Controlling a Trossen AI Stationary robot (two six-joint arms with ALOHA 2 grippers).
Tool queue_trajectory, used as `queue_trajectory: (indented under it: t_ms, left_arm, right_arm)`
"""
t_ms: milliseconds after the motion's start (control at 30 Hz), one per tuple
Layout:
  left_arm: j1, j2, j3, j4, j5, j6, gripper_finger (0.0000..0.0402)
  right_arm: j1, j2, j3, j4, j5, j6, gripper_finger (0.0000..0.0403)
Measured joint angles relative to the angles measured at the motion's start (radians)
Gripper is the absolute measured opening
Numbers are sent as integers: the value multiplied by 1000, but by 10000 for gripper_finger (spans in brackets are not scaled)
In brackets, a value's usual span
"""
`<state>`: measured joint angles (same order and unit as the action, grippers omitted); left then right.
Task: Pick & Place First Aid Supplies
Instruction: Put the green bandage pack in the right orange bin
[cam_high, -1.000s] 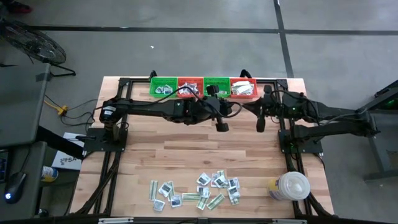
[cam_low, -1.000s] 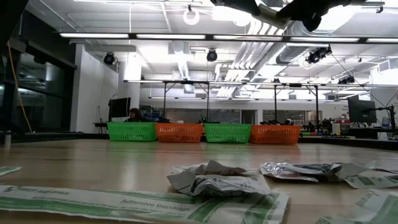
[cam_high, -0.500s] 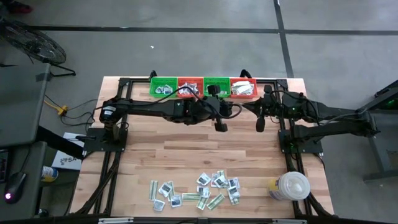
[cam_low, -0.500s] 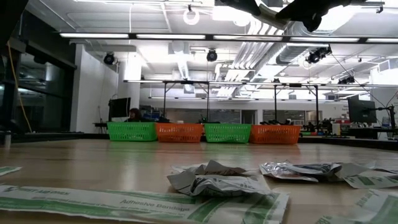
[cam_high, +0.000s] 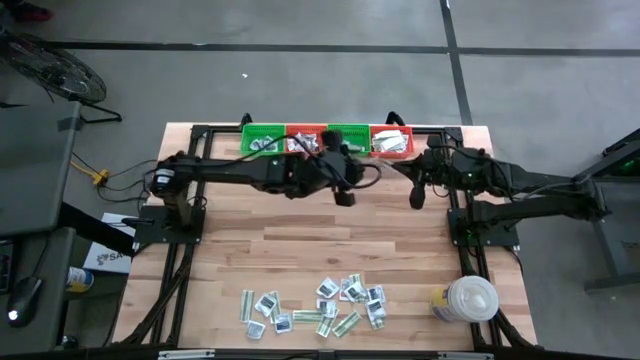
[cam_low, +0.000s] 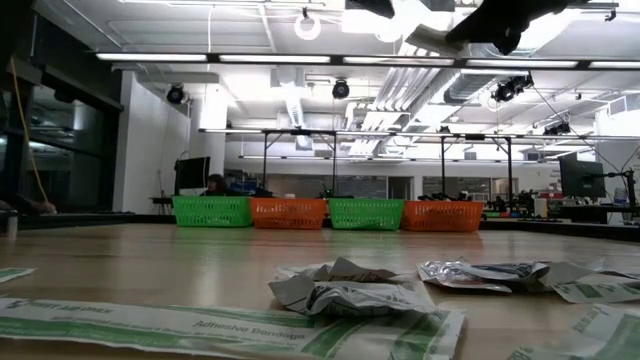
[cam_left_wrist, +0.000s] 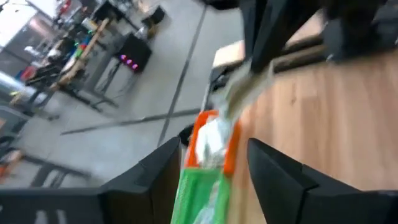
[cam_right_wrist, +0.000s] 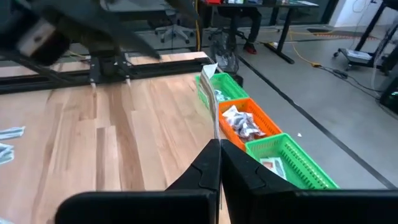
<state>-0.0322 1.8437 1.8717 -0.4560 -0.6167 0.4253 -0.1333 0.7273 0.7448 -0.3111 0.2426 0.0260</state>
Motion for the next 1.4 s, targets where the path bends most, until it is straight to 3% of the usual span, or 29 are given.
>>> queue_trajectory:
  t_ms: [267,533,733,900,1067,1233,1400]
  left_arm:
    - [22,-94,0,-307,-100,-7,181]
    - [89,-135,-5,-638,-108,-88,182]
    - [142,-187,-141,-567,-69,-89,182]
    - [198,-274,-359,-362,52,-58,182]
    - [285,-374,-599,-101,247,-31,182]
    - [390,-448,-763,90,507,-5,182]
    - [503,-470,-851,243,780,23,182]
  right_arm:
    - [-110,43,104,-122,-47,-43,0]
    - [-268,221,258,-355,-63,-215,0]
    - [-383,365,271,-391,-92,-289,0]
    - [-478,459,271,-372,-164,-330,0]
    - [-573,520,271,-358,-251,-367,0]
    - [-670,559,271,-353,-332,-379,0]
    - [-739,608,272,-296,-361,-387,0]
